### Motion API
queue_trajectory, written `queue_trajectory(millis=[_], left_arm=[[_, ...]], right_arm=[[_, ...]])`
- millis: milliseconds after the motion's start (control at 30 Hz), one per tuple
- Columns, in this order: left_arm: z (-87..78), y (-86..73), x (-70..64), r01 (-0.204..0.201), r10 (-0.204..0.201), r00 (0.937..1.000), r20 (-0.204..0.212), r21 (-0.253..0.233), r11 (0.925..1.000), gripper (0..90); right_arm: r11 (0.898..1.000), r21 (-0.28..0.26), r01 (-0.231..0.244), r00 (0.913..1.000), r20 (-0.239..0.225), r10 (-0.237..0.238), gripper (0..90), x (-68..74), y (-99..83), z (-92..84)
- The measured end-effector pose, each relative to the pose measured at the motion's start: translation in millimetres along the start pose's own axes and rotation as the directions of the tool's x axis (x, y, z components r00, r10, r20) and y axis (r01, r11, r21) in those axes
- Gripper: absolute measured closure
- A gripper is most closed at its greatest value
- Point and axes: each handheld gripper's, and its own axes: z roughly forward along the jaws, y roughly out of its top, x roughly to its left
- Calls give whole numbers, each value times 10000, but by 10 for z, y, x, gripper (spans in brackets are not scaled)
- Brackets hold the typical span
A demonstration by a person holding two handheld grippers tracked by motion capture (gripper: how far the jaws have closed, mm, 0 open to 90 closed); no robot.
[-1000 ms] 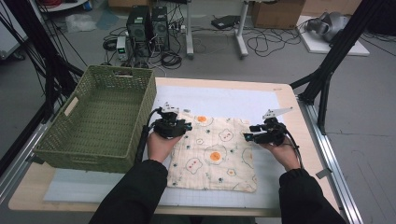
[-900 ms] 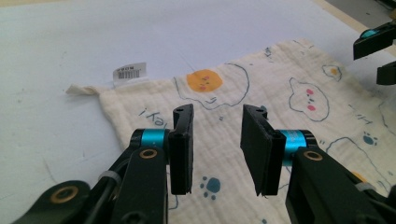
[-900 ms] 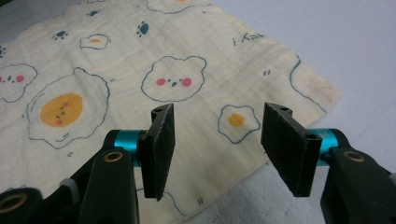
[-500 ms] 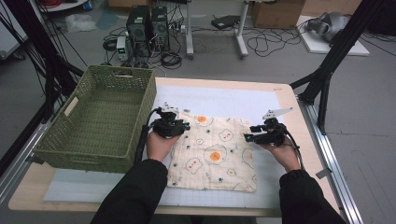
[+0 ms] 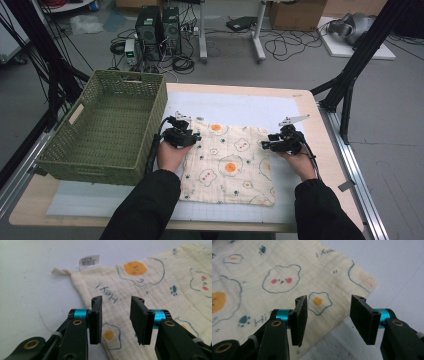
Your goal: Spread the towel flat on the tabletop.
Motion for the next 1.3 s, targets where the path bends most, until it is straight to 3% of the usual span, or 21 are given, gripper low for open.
queue_trajectory(millis=[167, 267, 367, 433, 500, 633, 867, 1300], left_arm=[[80, -35, 0, -225, 239, 9989, -413, 340, 9992, 641], [87, -36, -17, -511, 538, 9957, -756, 373, 9980, 745], [80, -39, 26, -315, 335, 9976, -598, 330, 9990, 801], [78, -38, 31, -235, 249, 9986, -461, 316, 9992, 783], [72, -27, 18, -157, 163, 9990, -404, 135, 9998, 700], [82, -20, 48, 260, -268, 9981, -554, -161, 9995, 619], [137, -24, 65, 471, -475, 9980, -409, -108, 9988, 615], [105, 20, -6, 576, -585, 9982, -161, -472, 9972, 592]], right_arm=[[10000, 85, -18, 9999, 140, 17, 544, -15, -7, 62], [9993, 223, 299, 9982, 511, -310, 640, 15, 6, 70], [9982, 251, 538, 9978, 369, -547, 752, 45, 22, 86], [9981, 259, 564, 9977, 362, -574, 753, 46, 25, 89], [9985, 215, 500, 9983, 280, -506, 753, 31, 21, 88], [9986, 204, 487, 9986, 198, -491, 698, 20, 27, 82], [9999, -129, 68, 9993, 358, -63, 495, -39, 66, 74], [9993, -365, -81, 10000, -50, 79, 401, -17, 260, 90]])
